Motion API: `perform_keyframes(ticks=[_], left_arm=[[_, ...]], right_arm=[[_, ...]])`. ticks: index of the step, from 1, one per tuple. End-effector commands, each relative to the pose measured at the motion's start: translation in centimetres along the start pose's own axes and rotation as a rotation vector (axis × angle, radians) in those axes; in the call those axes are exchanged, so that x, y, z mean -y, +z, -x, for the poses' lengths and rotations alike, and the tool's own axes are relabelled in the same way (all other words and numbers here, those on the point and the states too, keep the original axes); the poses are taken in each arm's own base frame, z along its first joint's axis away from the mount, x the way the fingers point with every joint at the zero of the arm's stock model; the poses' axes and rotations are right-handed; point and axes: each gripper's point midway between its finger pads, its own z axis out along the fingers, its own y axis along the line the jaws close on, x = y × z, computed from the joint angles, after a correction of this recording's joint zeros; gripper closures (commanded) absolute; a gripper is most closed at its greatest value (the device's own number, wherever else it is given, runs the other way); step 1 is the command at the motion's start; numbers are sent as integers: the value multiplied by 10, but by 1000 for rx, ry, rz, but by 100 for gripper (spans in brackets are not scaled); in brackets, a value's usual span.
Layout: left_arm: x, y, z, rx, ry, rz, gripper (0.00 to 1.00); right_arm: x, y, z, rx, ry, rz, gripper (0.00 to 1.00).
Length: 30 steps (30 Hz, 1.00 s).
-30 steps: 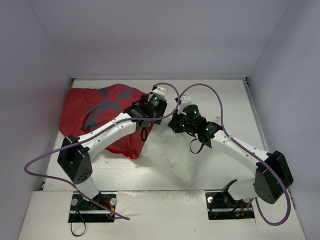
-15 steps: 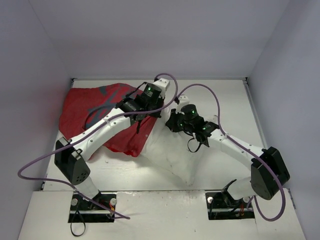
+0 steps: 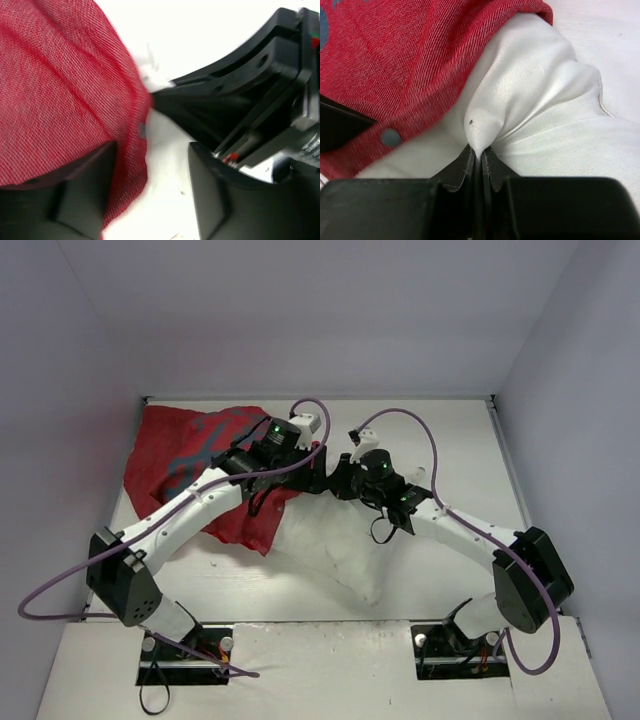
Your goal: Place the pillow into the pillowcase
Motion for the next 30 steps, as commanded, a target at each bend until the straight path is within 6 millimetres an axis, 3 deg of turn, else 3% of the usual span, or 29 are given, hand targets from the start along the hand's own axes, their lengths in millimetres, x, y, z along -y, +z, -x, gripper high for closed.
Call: perform_keyframes(ticks=[1, 2, 3, 5, 6, 8, 9, 13, 19, 23, 24, 27, 28, 29, 30], left_arm=[[-8, -56, 37, 190, 17, 87, 38], [-11, -63, 36, 205, 3, 108, 33], [-13, -79, 40, 249, -8, 120, 31], [-28, -88, 29, 267, -20, 184, 30], [-27, -101, 28, 297, -19, 184, 30], [-40, -100, 9, 273, -25, 224, 30], [-44, -104, -4, 265, -25, 226, 30], [-55, -95, -33, 189, -30, 252, 30], [-76, -74, -62, 100, -17, 324, 30], [-79, -66, -68, 72, -13, 338, 31], [-78, -65, -68, 65, -5, 335, 40], [-71, -61, -68, 48, -7, 301, 70], [-68, -61, -68, 45, -8, 288, 94], [-61, -61, -69, 33, -10, 256, 100], [-53, -64, -64, 41, -19, 227, 100]], right_arm=[[-21, -3, 16, 71, -57, 84, 96], [-18, -6, 15, 59, -72, 72, 90], [-14, -8, 17, 60, -108, 63, 80], [-12, -19, 29, 71, -144, 52, 68], [-11, -23, 34, 77, -191, 48, 58], [-16, -35, 45, 88, -237, 48, 48], [-17, -44, 52, 96, -282, 44, 36], [-19, -53, 47, 58, -310, 61, 31], [-26, -58, 20, -13, -307, 135, 30], [-26, -55, 8, -45, -307, 144, 30], [-26, -53, 6, -51, -307, 143, 31], [-23, -46, -3, -84, -301, 143, 48], [-23, -44, -5, -91, -297, 143, 63], [-21, -40, -9, -104, -292, 138, 71], [-22, -37, -9, -106, -290, 137, 81]])
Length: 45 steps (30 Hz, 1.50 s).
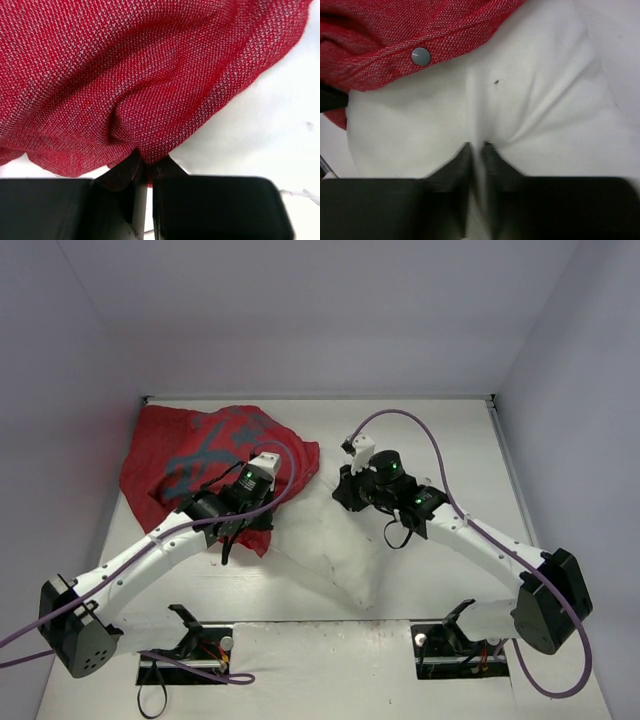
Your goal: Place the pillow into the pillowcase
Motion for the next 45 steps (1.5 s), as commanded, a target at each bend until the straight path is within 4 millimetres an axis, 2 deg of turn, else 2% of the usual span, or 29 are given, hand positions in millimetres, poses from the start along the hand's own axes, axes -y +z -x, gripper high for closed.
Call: perform_keyframes(ticks=[1, 3, 5, 6, 8, 10, 12, 14, 15, 17, 18, 19, 20, 21, 22, 23, 27, 28, 32, 33, 34, 35, 36, 37, 38, 39, 40, 43, 45], left_arm=[[35, -22, 28, 62, -25, -140, 100], [64, -41, 37, 60, -57, -265, 100], [98, -60, 35, 24, -66, -403, 100], [113, -72, 43, 27, -80, -456, 100], [143, -82, 33, -28, -31, -547, 100], [156, -81, 25, -71, -19, -577, 100], [153, -71, 17, -95, -27, -548, 100], [139, -57, 11, -88, -46, -467, 100], [135, -54, 12, -83, -59, -444, 95], [128, -51, 16, -60, -78, -408, 74], [125, -51, 19, -47, -84, -394, 54], [118, -51, 21, -29, -87, -354, 44], [116, -56, 31, 0, -87, -340, 37], [112, -58, 37, 20, -85, -319, 29], [101, -58, 42, 45, -79, -259, 26], [95, -65, 61, 106, -74, -222, 25], [82, -68, 96, 191, -27, -126, 25], [75, -63, 105, 197, -35, -104, 25], [63, -37, 137, 189, -26, -56, 25], [62, -17, 138, 154, -21, -38, 25], [65, -17, 151, 166, -24, -49, 25], [62, -9, 156, 161, -6, -33, 25], [62, 13, 155, 127, 12, -3, 25], [64, 14, 165, 137, 20, -1, 25], [63, 21, 168, 126, 26, 12, 25], [64, 41, 163, 85, 35, 30, 25], [62, 41, 169, 86, 31, 52, 25], [52, 62, 168, 63, 5, 131, 25], [48, 70, 172, 69, -18, 159, 25]], right_arm=[[-12, 11, 6, 13, -1, 40, 100], [-9, 15, 8, 19, 14, 16, 100], [-8, 18, 16, 45, 36, -8, 100], [-9, 19, 18, 54, 41, -13, 100], [-8, 24, 22, 73, 56, -34, 100], [-8, 28, 20, 75, 83, -50, 100], [-12, 34, 18, 77, 96, -69, 100], [-15, 37, 17, 82, 105, -69, 100], [-17, 37, 16, 82, 106, -66, 100], [-19, 37, 17, 85, 103, -61, 100], [-18, 35, 20, 92, 93, -63, 100], [-17, 32, 25, 105, 73, -63, 100], [-16, 29, 27, 109, 62, -62, 98], [-9, 25, 33, 121, 62, -71, 90], [-6, 18, 41, 136, 46, -66, 86], [8, 13, 47, 138, 53, -92, 79], [32, -9, 65, 170, 38, -136, 64], [44, -17, 73, 193, 43, -163, 62], [63, -24, 82, 208, 54, -192, 51], [67, -23, 82, 206, 69, -196, 46], [71, -19, 79, 197, 81, -204, 43], [77, -18, 77, 190, 95, -213, 40], [80, -16, 75, 184, 115, -217, 34], [85, -11, 69, 165, 127, -227, 32], [89, -9, 66, 157, 138, -232, 32], [91, -6, 61, 144, 146, -234, 31], [94, 0, 54, 123, 162, -240, 31], [93, 7, 40, 87, 177, -225, 32], [91, 10, 31, 67, 181, -208, 37]])
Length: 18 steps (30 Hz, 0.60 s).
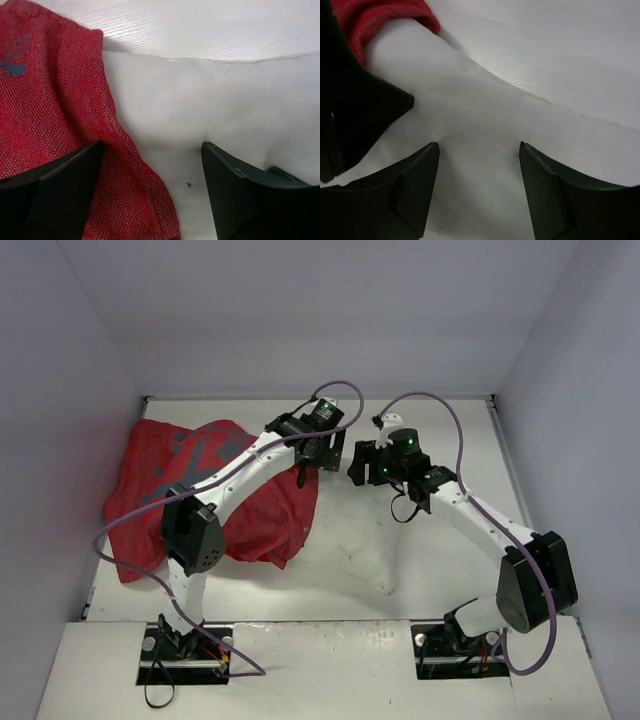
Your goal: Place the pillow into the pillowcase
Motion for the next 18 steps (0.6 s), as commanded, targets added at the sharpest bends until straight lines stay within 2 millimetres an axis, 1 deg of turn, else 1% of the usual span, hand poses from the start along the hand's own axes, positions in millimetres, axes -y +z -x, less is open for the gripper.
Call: perform_keyframes(ticks=[1, 2, 3, 4, 5, 6, 7, 8, 9, 10, 11, 12, 13, 14, 15, 16, 17, 18], left_arm=[[-16, -25, 35, 98, -39, 47, 25], [-15, -26, 40, 109, -35, 44, 30], [-14, -18, 39, 97, -29, 44, 42], [-13, -17, 42, 98, -28, 41, 66], [-11, -14, 40, 90, -29, 34, 78], [-7, -14, 40, 83, -36, 10, 91], [-2, -16, 41, 86, -40, -11, 100], [5, -19, 42, 90, -28, -39, 100], [18, -29, 50, 110, -14, -96, 100], [38, -40, 50, 123, 29, -146, 100], [53, -51, 55, 145, 67, -196, 100], [78, -64, 54, 142, 83, -305, 100], [115, -86, 56, 167, 98, -438, 100], [141, -98, 47, 138, 100, -559, 100], [151, -103, 44, 133, 103, -590, 100], [154, -102, 37, 107, 92, -595, 100], [148, -103, 35, 103, 82, -588, 100], [124, -83, 29, 92, 38, -526, 100]], right_arm=[[-8, 1, 7, 29, 13, 49, 39], [-9, 1, 6, 26, 14, 55, 45], [-9, 2, 1, 17, 13, 59, 49], [-10, 1, 0, 14, 15, 64, 60], [-9, 1, -1, 13, 18, 63, 60], [-9, 1, -5, 7, 20, 62, 72], [-10, 0, -5, 10, 19, 68, 78], [-10, -1, -6, 7, 29, 71, 89], [-11, -1, -7, 5, 30, 73, 95], [-12, 0, -9, 2, 37, 79, 99], [-14, 1, -11, -4, 43, 91, 100], [-15, 1, -11, -6, 53, 97, 100], [-15, 3, -12, -7, 60, 100, 100], [-16, 4, -13, -9, 63, 103, 100], [-17, 4, -12, -4, 73, 103, 100], [-15, 4, -13, -4, 77, 95, 100], [-14, 3, -14, -2, 83, 88, 100], [-13, 0, -13, 6, 88, 83, 100]])
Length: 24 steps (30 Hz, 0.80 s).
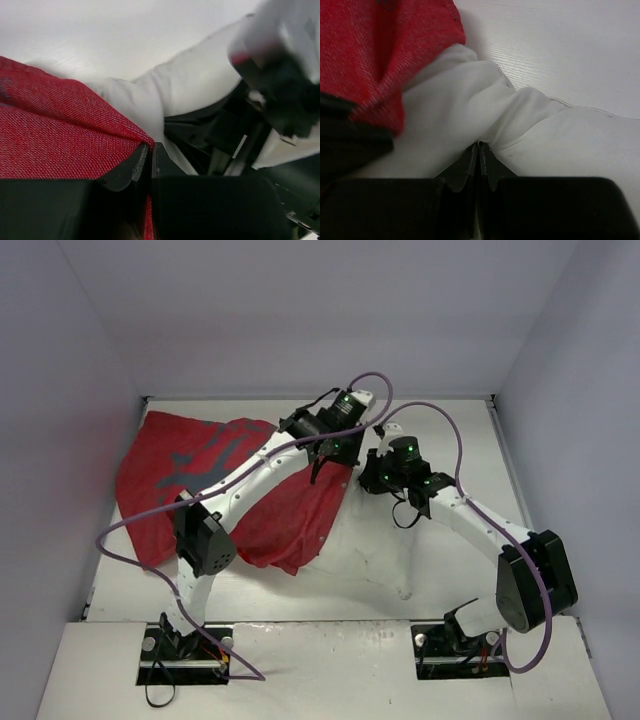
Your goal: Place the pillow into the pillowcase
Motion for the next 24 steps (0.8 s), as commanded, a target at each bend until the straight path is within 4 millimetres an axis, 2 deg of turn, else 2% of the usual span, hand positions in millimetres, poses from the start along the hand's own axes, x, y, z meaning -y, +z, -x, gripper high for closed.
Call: perform_keyframes(ticks=[1, 2, 3, 4, 5, 6, 7, 8, 9, 11, 12, 13, 14, 15, 16, 18, 19, 20, 22, 23, 24], left_arm=[[41, -27, 17, 94, -47, -212, 100], [29, -21, 7, 68, -61, -183, 100], [21, -22, 6, 70, -71, -163, 95], [6, -36, 16, 111, -86, -133, 71], [-2, -43, 20, 133, -84, -110, 60], [-12, -65, 25, 180, -83, -83, 49], [-20, -76, 25, 204, -79, -47, 32], [-37, -88, 29, 250, -93, 38, 27], [-46, -112, 24, 287, -106, 60, 24], [-64, -132, 15, 325, -128, 132, 22], [-70, -157, 12, 373, -165, 136, 22], [-82, -150, -12, 328, -176, 181, 22], [-90, -155, -22, 331, -215, 204, 22], [-100, -173, -30, 365, -247, 223, 22], [-113, -159, -60, 300, -259, 267, 22], [-130, -160, -84, 282, -356, 272, 22], [-143, -143, -110, 215, -386, 302, 22], [-161, -139, -119, 200, -472, 337, 22], [-173, -120, -138, 137, -536, 347, 22], [-178, -115, -139, 132, -541, 345, 22], [-187, -105, -133, 142, -561, 351, 22]], right_arm=[[-13, -6, 16, 67, 20, 48, 100], [-14, -6, 16, 68, 19, 49, 100], [-13, -7, 16, 70, 15, 48, 99], [-13, -10, 19, 81, 11, 44, 96], [-13, -11, 22, 90, -4, 43, 93], [-15, -14, 27, 103, -15, 47, 85], [-17, -20, 33, 121, -27, 49, 80], [-15, -23, 36, 132, -47, 35, 74], [-15, -27, 40, 143, -62, 33, 63], [-16, -39, 51, 167, -97, 19, 54], [-16, -43, 54, 175, -135, 18, 45], [-20, -52, 64, 196, -159, 22, 41], [-23, -57, 69, 207, -182, 27, 35], [-28, -61, 72, 211, -232, 52, 25], [-38, -69, 80, 232, -273, 90, 19], [-56, -75, 83, 234, -337, 144, 4], [-62, -77, 81, 225, -394, 161, 2], [-81, -81, 84, 236, -432, 199, 0], [-99, -82, 82, 239, -507, 228, 0], [-111, -83, 83, 249, -542, 240, 0], [-133, -84, 73, 243, -590, 283, 0]])
